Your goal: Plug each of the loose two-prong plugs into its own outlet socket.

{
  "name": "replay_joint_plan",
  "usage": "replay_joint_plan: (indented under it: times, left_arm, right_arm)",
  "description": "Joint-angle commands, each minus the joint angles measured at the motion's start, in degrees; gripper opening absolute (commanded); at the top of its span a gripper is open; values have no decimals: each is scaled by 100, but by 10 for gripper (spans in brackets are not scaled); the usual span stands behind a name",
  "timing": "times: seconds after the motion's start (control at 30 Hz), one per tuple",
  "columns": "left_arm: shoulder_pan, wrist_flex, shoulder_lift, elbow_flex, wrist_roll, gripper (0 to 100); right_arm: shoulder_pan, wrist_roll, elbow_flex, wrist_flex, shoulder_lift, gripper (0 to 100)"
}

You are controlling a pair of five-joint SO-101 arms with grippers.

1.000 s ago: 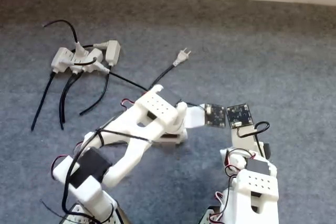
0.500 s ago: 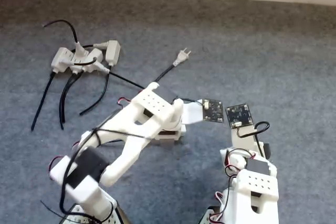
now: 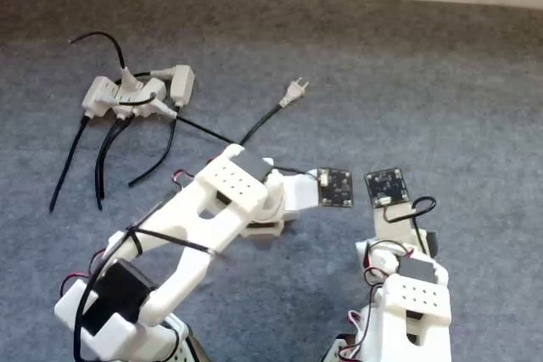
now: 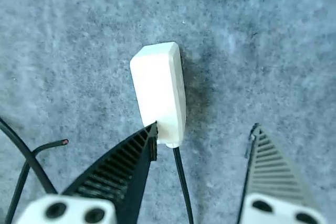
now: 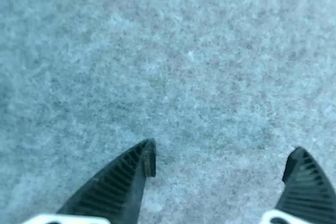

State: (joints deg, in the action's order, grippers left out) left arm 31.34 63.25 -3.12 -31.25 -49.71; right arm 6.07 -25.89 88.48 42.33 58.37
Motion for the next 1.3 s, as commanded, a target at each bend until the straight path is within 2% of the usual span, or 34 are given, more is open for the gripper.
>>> replay_joint_plan:
  times: [0.0, 0.1, 0.23, 0.33, 0.7, 0.9, 1.1, 1.27]
  left_arm:
    - [233, 202, -303, -75, 53, 287]
    - [602, 299, -488, -295, 105, 287]
    - [1138, 299, -646, -514, 519, 287]
    - [1262, 334, -760, -453, 580, 287]
    - [602, 501, -1464, -75, 545, 287]
    - [22, 484, -1437, 365, 149, 288]
    - [-242, 158, -444, 998, 149, 288]
    - [-163, 211, 374, 1385, 141, 288]
  right_arm:
    - [-92, -70, 4, -66, -4, 372]
    - [-92, -70, 4, -66, -4, 372]
    - [-92, -70, 4, -66, -4, 372]
    - [-92, -70, 4, -66, -4, 372]
    - [-92, -70, 4, -66, -4, 372]
    - [-92, -70, 4, -66, -4, 372]
    - [-92, -70, 4, -66, -4, 372]
    - [48, -26, -48, -66, -4, 372]
